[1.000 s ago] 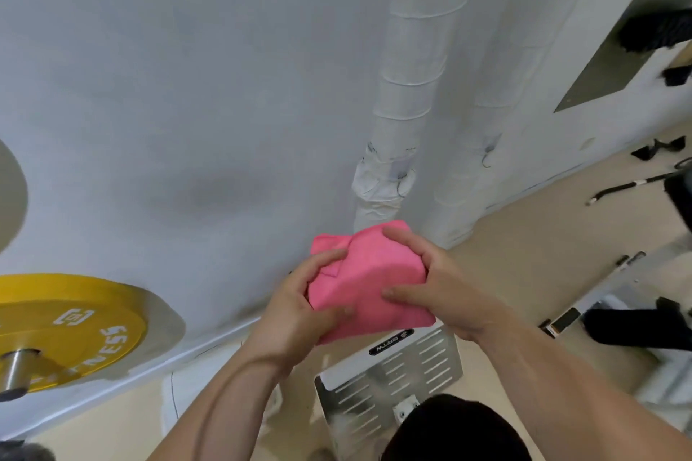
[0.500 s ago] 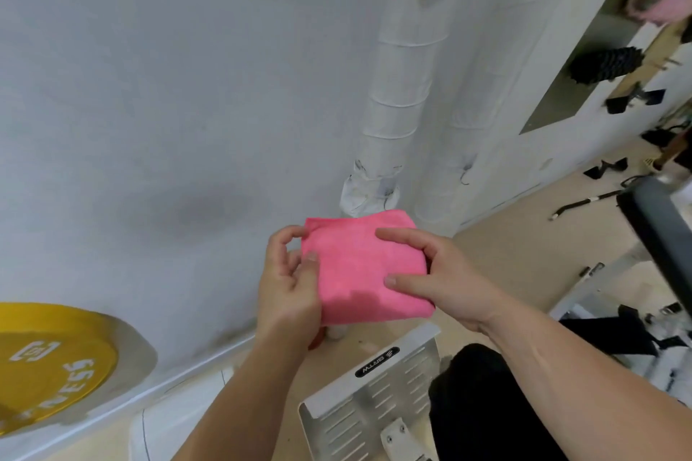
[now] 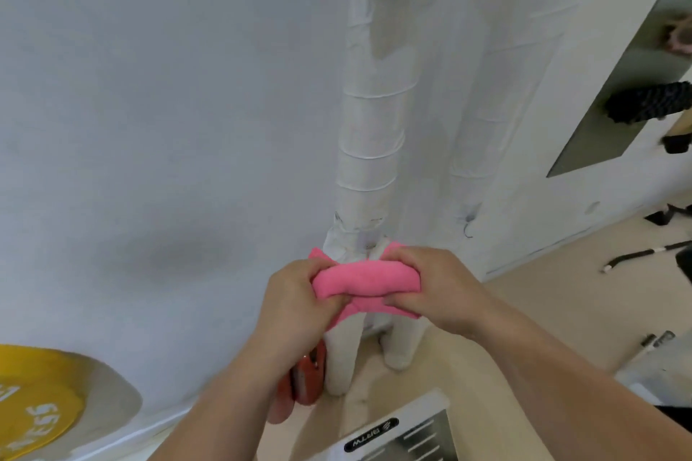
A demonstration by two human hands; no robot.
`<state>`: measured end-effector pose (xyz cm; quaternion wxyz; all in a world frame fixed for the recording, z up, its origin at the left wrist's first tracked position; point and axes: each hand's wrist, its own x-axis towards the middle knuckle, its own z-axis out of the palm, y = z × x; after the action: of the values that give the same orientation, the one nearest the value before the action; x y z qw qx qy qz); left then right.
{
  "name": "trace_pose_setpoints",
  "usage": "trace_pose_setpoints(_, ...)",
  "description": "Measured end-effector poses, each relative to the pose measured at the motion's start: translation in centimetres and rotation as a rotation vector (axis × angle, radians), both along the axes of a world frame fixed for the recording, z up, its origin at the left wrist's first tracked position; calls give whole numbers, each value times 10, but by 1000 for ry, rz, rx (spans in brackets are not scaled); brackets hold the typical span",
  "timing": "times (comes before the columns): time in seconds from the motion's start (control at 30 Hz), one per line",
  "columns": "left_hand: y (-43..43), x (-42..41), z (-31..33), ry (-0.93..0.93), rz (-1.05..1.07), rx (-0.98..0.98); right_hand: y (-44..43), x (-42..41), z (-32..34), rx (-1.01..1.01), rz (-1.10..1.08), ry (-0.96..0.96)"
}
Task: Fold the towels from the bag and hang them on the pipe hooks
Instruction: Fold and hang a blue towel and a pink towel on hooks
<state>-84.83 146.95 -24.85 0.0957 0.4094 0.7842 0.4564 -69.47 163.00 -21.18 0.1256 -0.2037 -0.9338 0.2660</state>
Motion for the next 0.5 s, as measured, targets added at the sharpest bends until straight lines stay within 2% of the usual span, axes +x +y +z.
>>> trace_pose_setpoints(0.13, 89, 27, 1, 9, -14, -31, 107, 38, -15, -37, -35, 68)
trace_pose_setpoints(0.27, 187, 74, 15, -191, -84, 42, 222, 87, -9, -451, 114, 150)
trace_pose_setpoints(0.37, 255, 120, 32, -403, 20, 129, 291, 115, 5, -692, 160, 277)
trace_pose_setpoints(0.43, 294, 148, 46, -417, 107, 197, 326, 128, 14, -833, 170, 345)
trace_pose_setpoints(0.5, 324, 167, 56, -365, 163, 262, 355, 133, 21, -855, 165, 386)
